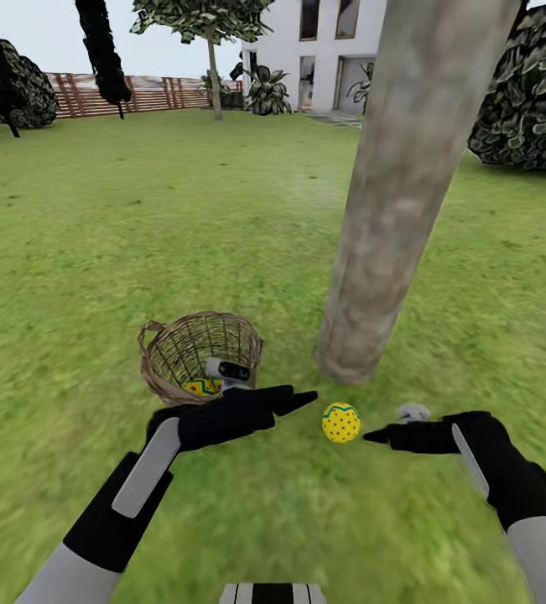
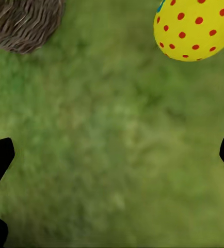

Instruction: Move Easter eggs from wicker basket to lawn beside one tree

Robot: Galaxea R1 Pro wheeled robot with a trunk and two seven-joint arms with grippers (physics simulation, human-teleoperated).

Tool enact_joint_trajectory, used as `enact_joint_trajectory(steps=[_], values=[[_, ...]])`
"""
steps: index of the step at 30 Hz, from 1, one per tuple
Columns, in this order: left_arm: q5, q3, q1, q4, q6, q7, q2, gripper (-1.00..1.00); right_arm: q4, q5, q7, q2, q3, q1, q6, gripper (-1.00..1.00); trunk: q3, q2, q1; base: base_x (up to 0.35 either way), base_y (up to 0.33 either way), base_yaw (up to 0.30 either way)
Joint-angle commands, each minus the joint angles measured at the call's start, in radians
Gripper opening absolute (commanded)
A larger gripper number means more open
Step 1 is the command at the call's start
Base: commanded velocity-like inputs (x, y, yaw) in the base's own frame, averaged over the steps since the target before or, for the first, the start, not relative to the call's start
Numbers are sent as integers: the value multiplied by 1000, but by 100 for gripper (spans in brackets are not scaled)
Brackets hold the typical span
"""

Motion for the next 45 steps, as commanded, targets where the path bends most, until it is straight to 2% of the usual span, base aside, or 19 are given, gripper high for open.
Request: enact_joint_trajectory(steps=[1,3,4,5,6,9,11,15,16,20,24,33,39,45], values=[[6,-1,-1,-4,4,-5,4,100,-2,-5,10,-11,-11,0,8,100,-1,0,0,0,0,0],[14,0,-1,-8,12,-34,19,100,-3,-6,31,-44,-22,0,9,100,-1,0,0,0,0,7],[20,3,-1,-9,17,-71,42,100,-3,-7,53,-57,-25,0,9,100,-1,0,0,0,0,125],[21,5,-1,-9,18,-87,53,100,-3,-7,64,-60,-26,0,9,100,-1,0,0,0,0,186],[25,10,-1,-10,19,-144,89,100,-3,-7,102,-67,-27,-1,9,100,-1,0,0,0,0,226],[27,20,-1,-10,19,-257,159,100,-3,-5,170,-73,-28,0,10,100,-1,0,0,0,0,265],[28,31,1,-9,16,-338,214,100,-3,-4,193,-74,-28,0,9,100,-1,0,0,0,0,289],[29,55,3,-6,13,-402,271,100,-3,-3,200,-76,-28,-1,8,100,-1,0,0,0,0,294],[29,58,4,-4,12,-411,278,100,-3,-3,201,-75,-28,0,8,100,-1,0,0,0,0,296],[29,71,10,-1,10,-431,289,100,-4,0,201,-71,-27,0,8,100,-1,0,0,0,0,296],[29,106,25,0,10,-435,290,100,-5,-1,201,-71,-27,0,8,100,-1,0,0,3,3,296],[29,113,30,2,12,-435,290,100,-6,-1,201,-72,-27,0,7,100,-1,0,0,171,160,273],[29,113,30,1,14,-435,290,100,-6,-3,201,-72,-28,0,8,100,0,0,0,250,214,13],[29,113,30,1,17,-435,290,100,-7,-4,203,-74,-28,0,7,100,6,0,0,258,239,-175]])
